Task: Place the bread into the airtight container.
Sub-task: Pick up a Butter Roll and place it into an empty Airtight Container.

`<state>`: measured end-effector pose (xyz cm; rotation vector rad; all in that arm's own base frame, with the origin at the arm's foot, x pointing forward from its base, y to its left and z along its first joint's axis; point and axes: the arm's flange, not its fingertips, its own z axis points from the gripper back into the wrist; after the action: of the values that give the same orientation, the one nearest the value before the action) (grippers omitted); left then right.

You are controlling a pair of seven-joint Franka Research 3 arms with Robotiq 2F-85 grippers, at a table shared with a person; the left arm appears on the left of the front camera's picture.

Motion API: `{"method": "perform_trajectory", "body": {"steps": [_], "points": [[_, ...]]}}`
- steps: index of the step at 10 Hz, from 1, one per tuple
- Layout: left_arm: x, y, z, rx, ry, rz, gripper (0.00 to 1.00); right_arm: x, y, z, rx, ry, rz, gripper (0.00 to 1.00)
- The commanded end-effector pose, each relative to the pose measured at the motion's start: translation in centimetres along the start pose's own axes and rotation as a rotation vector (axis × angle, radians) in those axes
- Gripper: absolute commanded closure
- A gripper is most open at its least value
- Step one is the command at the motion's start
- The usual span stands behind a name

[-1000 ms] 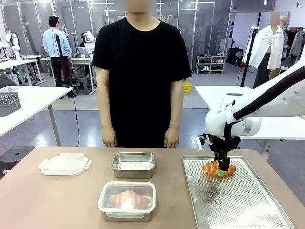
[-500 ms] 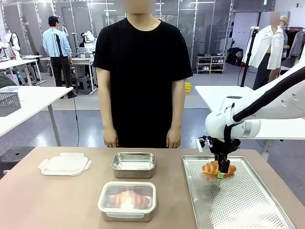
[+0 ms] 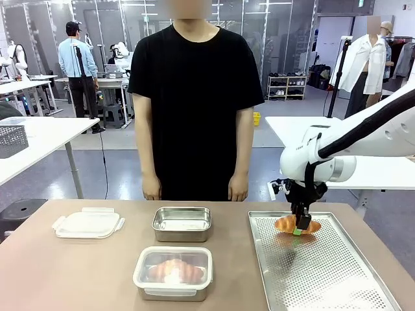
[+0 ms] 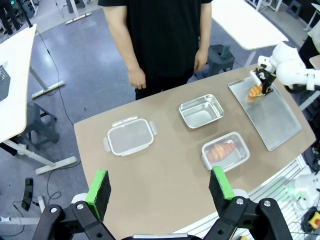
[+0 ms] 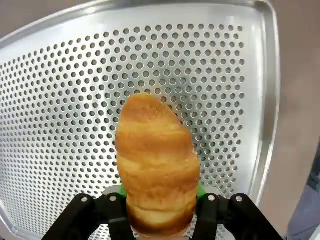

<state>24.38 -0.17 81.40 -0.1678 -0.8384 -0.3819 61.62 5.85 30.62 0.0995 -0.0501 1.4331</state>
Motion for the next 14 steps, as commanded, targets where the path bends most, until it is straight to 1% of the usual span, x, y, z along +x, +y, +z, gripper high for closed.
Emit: {"method": "perform_trajectory", "body": {"steps": [1,2,3,4,5,6,7,8,9,10,11,12,13,14], "points": [[0.1,0.0,0.2,0.006,0.001,-0.009,0.00,0.3,0.8,3.6,-0.003,-0.051,0.029,0.58],[0.1,0.0,0.2,0.006,0.001,-0.009,0.00,0.6,1.3,5.6,-0.022,-0.047,0.034,0.58],[0.1,0.0,0.2,0.006,0.001,-0.009,0.00,1.1,2.1,8.0,-0.010,-0.076,0.044,0.58],[0.1,0.0,0.2,0.006,0.001,-0.009,0.00,2.3,3.2,10.7,-0.024,-0.050,0.042,0.58],[0.1,0.0,0.2,0.006,0.001,-0.009,0.00,4.1,4.2,12.3,-0.013,-0.058,0.032,0.58],[0.1,0.0,0.2,0.006,0.001,-0.009,0.00,6.4,5.0,13.3,-0.027,-0.032,0.036,0.58],[0.1,0.0,0.2,0.006,0.001,-0.009,0.00,9.4,5.5,14.0,-0.007,-0.026,0.058,0.58],[0.1,0.0,0.2,0.006,0.001,-0.009,0.00,13.2,6.0,14.5,-0.002,-0.004,0.079,0.58],[0.1,0.0,0.2,0.006,0.001,-0.009,0.00,15.7,6.6,14.9,0.013,0.005,0.089,0.58],[0.1,0.0,0.2,0.006,0.001,-0.009,0.00,19.5,7.1,14.7,0.010,0.049,0.064,0.58],[0.1,0.0,0.2,0.006,0.001,-0.009,0.00,22.6,7.8,14.0,-0.008,0.054,0.036,0.58],[0.1,0.0,0.2,0.006,0.001,-0.009,0.00,25.2,8.2,13.4,0.026,0.052,0.036,0.58],[0.1,0.0,0.2,0.006,0.001,-0.009,0.00,27.6,8.6,12.8,0.005,0.067,0.028,0.58],[0.1,0.0,0.2,0.006,0.001,-0.009,0.00,29.6,8.3,11.7,0.009,0.057,0.001,0.58]]}}
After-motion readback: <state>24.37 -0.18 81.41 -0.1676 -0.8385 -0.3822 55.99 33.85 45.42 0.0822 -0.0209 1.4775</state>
